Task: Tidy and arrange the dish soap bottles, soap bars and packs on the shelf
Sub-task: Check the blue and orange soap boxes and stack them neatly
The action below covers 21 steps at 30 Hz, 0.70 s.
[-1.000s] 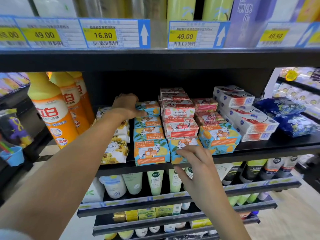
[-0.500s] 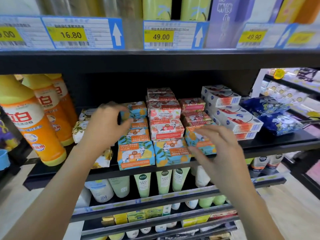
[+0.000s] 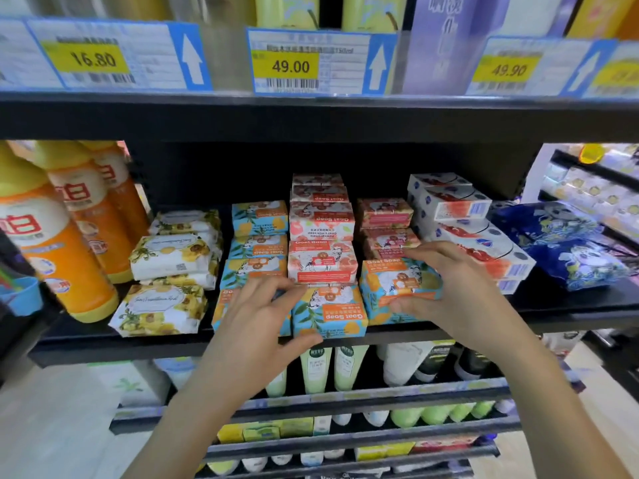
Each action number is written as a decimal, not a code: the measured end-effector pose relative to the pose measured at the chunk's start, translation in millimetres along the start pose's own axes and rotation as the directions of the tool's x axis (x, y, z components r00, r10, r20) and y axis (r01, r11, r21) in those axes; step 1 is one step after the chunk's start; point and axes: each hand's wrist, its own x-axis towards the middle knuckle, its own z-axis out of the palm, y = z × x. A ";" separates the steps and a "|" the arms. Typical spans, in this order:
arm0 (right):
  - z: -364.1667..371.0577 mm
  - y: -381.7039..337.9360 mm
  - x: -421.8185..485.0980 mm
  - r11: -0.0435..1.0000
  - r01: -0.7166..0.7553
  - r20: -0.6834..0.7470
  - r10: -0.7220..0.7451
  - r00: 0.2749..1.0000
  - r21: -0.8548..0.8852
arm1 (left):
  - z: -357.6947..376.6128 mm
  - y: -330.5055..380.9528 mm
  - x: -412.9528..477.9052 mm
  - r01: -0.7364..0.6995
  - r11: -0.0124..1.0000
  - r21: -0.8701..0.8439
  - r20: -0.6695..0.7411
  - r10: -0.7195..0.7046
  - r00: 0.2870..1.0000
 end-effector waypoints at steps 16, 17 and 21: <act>20.9 18.8 -14.2 0.977 0.026 -0.324 0.045 0.945 0.212 | 12.9 12.5 4.9 0.043 0.993 0.113 -0.099 -0.032 0.995; 21.1 18.3 -14.5 0.976 0.031 -0.323 0.041 0.945 0.215 | 13.2 12.0 5.0 0.047 0.993 0.112 -0.101 -0.036 0.994; 20.6 17.3 -14.3 0.974 0.057 -0.326 0.018 0.945 0.219 | 12.6 12.3 4.6 0.016 0.996 0.088 -0.110 -0.006 0.994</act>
